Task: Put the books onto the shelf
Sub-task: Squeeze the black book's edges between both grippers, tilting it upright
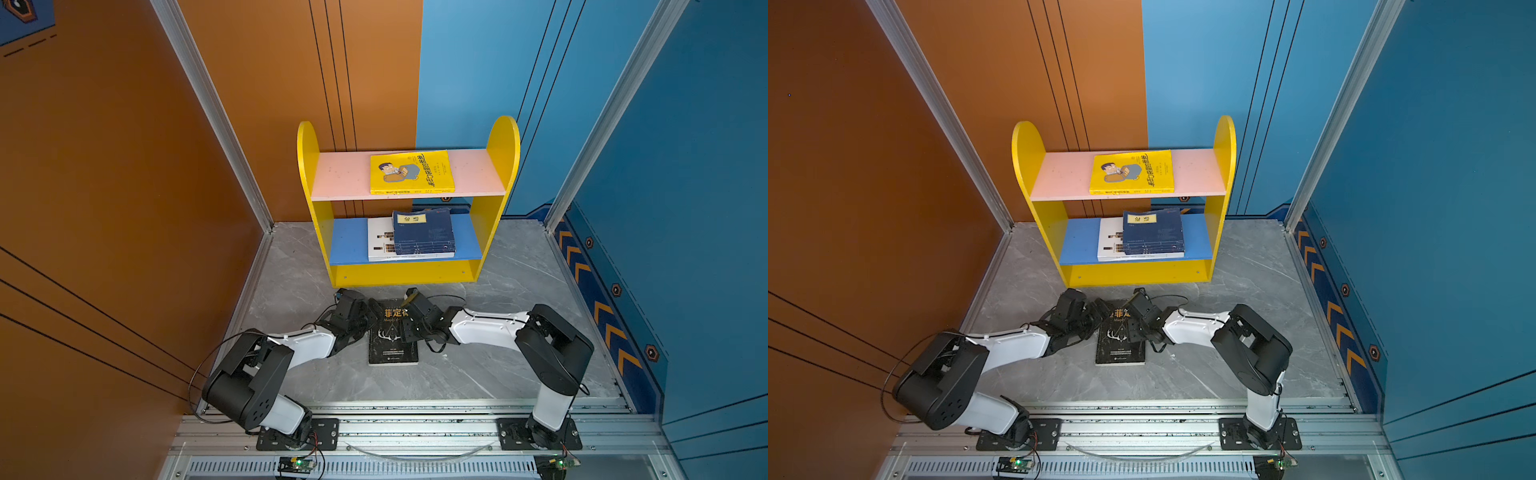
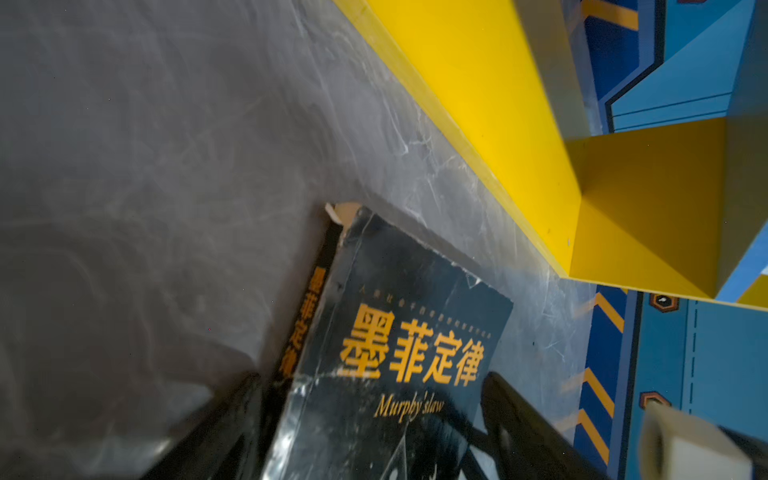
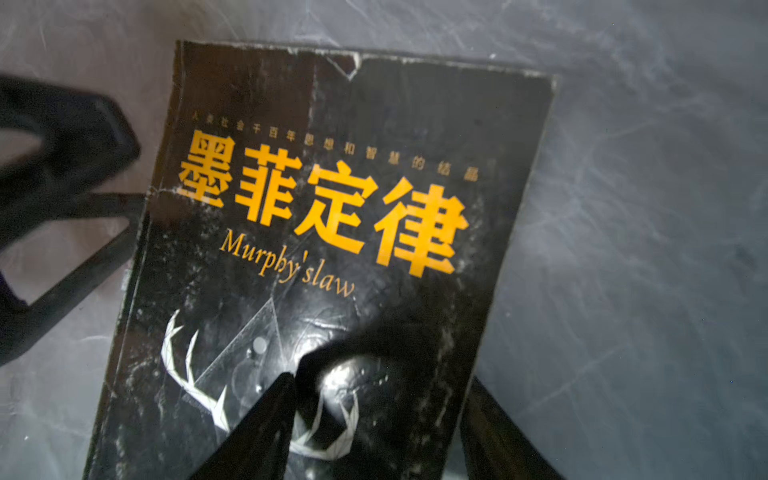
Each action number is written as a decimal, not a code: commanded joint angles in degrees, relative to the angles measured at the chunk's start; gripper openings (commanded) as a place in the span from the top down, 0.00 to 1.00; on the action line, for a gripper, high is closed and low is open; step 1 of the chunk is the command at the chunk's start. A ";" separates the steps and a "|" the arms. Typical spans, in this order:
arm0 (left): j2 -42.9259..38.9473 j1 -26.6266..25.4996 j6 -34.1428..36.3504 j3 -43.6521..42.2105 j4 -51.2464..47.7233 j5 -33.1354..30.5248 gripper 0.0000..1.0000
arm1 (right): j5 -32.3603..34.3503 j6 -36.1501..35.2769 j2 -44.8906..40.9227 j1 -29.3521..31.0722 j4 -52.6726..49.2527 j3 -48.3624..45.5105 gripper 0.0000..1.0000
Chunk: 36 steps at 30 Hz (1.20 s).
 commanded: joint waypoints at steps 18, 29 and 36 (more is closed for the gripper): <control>2.82 -0.88 3.42 -2.99 12.55 17.75 0.21 | -2.11 2.52 6.13 -0.04 1.08 1.64 0.57; 4.63 0.14 -7.89 -6.00 39.98 26.68 0.31 | -7.10 1.47 5.67 -1.32 5.09 0.16 0.57; 5.07 -0.34 -10.25 -6.86 40.96 27.26 0.32 | -8.47 1.68 4.84 -1.96 6.75 -0.86 0.56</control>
